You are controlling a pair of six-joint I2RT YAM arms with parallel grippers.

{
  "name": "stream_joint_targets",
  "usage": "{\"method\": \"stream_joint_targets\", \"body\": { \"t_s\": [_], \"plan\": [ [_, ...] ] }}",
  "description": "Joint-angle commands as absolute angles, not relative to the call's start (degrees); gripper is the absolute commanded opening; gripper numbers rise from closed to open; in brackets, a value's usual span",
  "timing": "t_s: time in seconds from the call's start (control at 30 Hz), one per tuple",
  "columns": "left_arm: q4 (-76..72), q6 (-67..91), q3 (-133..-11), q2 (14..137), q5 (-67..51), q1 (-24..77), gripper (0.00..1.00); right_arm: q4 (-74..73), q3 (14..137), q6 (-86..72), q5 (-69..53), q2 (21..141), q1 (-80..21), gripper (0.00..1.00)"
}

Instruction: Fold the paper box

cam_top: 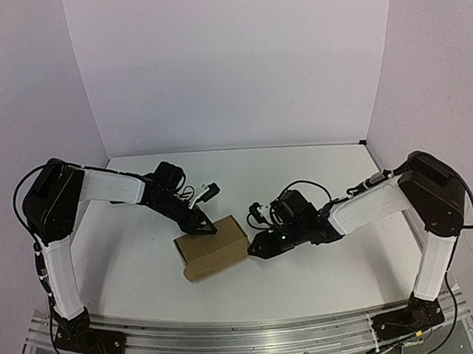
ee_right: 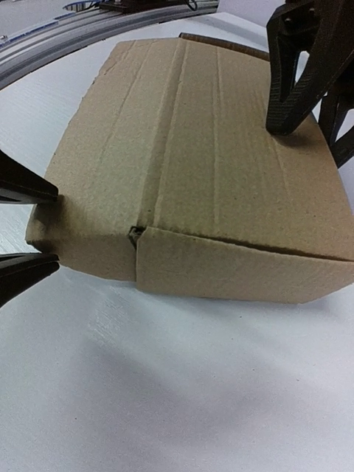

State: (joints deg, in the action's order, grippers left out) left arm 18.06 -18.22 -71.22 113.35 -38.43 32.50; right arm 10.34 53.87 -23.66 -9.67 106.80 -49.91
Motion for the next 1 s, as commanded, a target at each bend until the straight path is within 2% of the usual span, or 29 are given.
{"method": "stream_joint_targets", "body": {
  "t_s": [0.0,0.5,0.73,0.83,0.93,0.97],
  "plan": [
    [21.4,-19.8,-70.3,115.1,-37.7,32.5,0.38,12.5,54.5,-23.5,-10.6,108.2,-50.2,0.25],
    [22.4,-23.6,-69.9,115.4,-39.5,32.7,0.35,16.3,59.4,-24.4,-12.7,113.0,-50.1,0.17],
    [23.6,-25.8,-69.5,115.3,-41.6,33.0,0.35,18.1,59.6,-24.5,-9.0,113.2,-50.2,0.16],
    [24.1,-26.7,-69.5,115.3,-41.9,33.0,0.35,17.9,59.1,-25.4,-2.8,112.3,-50.2,0.24],
    [24.3,-26.9,-69.5,115.2,-41.8,33.0,0.34,16.8,58.3,-27.1,5.7,111.1,-50.1,0.47],
    [24.3,-26.9,-69.5,115.2,-41.7,33.0,0.34,16.6,58.1,-27.3,7.2,110.9,-50.1,0.49]
  ]
}}
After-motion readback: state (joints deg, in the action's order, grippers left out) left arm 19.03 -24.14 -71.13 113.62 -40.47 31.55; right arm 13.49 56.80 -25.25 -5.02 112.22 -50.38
